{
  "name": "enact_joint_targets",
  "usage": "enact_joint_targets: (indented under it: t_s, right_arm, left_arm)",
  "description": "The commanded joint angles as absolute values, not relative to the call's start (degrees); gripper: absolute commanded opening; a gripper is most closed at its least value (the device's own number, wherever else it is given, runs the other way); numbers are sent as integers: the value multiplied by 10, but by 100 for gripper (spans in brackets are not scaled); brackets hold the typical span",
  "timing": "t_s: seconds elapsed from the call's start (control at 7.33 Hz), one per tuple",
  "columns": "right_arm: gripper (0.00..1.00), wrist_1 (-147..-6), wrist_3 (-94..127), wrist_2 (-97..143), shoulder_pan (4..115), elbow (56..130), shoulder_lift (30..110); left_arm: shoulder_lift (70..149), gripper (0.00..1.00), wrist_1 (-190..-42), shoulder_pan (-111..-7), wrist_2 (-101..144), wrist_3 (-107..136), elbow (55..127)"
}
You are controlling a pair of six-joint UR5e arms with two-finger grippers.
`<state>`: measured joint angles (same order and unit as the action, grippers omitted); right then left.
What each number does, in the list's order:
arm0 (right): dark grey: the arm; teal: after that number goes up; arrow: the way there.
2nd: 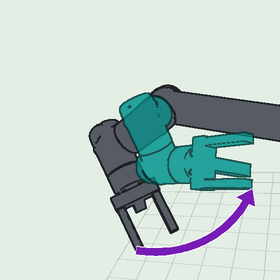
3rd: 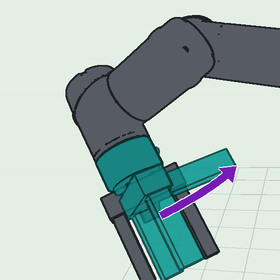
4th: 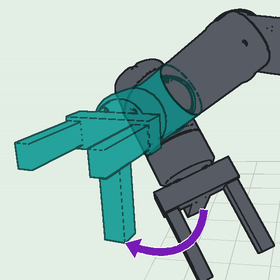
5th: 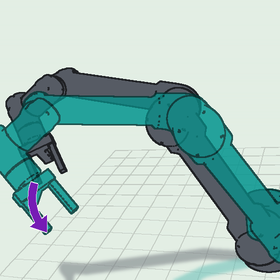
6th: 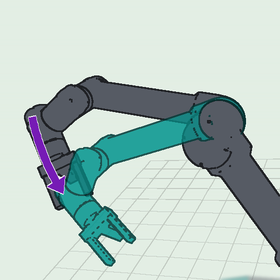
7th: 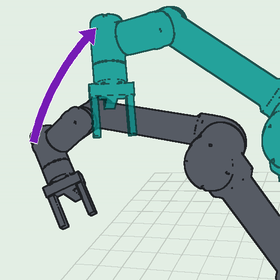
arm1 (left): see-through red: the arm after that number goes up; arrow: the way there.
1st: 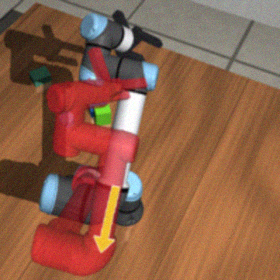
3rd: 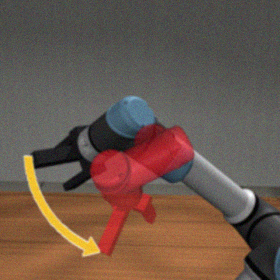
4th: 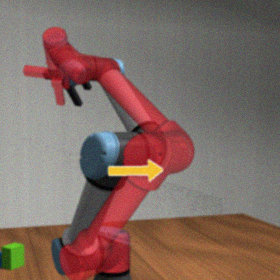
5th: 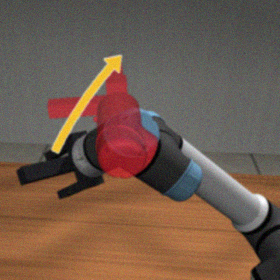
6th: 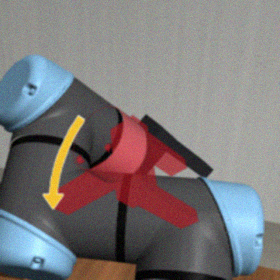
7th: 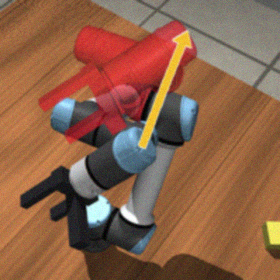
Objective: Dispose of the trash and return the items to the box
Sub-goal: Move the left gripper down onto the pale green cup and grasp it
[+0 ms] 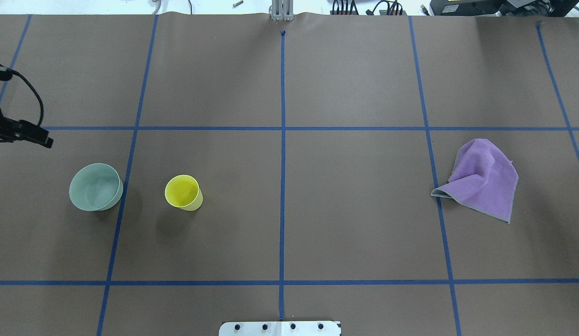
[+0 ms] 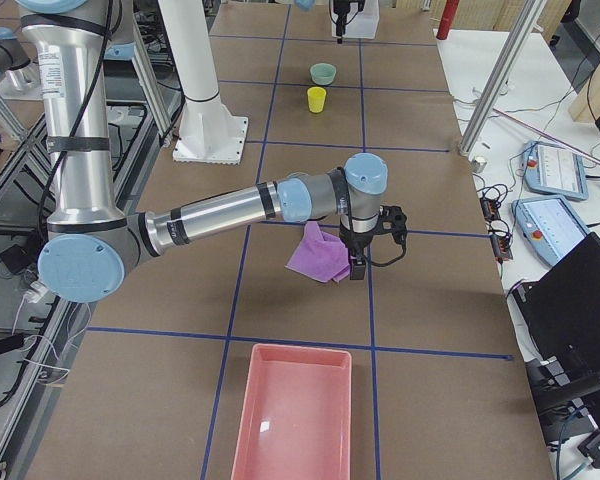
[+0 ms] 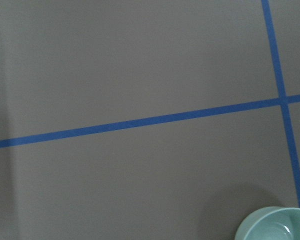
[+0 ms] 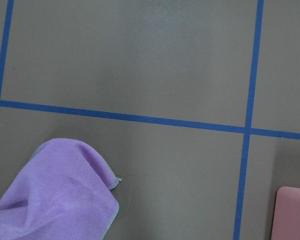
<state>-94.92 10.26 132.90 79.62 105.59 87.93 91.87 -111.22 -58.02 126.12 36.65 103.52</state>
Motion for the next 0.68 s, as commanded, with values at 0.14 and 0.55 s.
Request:
enact_joint_targets:
  t_s: [0.14,0.55]
  right_arm:
    - [100,-949,104,1344,795,1056,879]
    - [100,-949,103,1344,795,1051,877]
  left_arm:
    - [911,94,-1157,-518,1219,425,1019]
    - [914,84,-1169,-484,1219,448,996]
